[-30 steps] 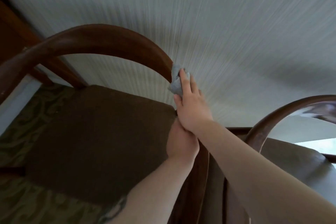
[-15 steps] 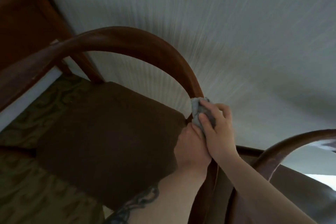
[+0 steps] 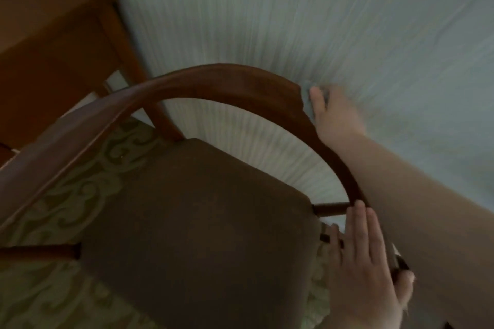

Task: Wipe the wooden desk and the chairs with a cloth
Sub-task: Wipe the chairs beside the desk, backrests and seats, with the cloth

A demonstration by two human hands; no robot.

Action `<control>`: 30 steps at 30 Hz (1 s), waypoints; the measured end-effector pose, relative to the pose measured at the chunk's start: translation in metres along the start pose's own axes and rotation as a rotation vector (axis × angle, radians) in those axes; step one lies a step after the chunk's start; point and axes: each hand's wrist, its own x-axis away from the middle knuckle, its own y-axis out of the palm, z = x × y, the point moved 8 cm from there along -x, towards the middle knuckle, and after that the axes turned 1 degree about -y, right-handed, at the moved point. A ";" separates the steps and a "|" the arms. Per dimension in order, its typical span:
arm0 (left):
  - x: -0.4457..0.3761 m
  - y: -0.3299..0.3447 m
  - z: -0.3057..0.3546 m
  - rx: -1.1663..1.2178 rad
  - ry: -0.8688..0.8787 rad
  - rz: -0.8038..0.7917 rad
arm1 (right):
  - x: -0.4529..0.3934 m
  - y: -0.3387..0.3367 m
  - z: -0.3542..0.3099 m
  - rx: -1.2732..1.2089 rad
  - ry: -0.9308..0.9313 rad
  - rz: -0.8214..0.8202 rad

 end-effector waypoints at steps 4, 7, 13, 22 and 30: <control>-0.038 -0.036 -0.018 -0.040 0.177 -0.307 | -0.017 0.012 -0.016 0.012 -0.131 -0.207; -0.087 -0.100 -0.038 -0.224 0.238 -0.133 | 0.008 -0.001 0.023 -0.109 -0.034 -0.130; -0.137 -0.173 -0.074 -0.301 0.196 0.042 | 0.126 -0.009 0.079 0.084 0.347 0.088; -0.170 -0.170 -0.069 -0.385 0.183 0.000 | 0.040 -0.005 0.027 0.074 0.043 -0.003; -0.140 -0.248 -0.185 -0.314 -0.152 0.127 | 0.049 -0.008 0.040 0.352 0.205 -0.079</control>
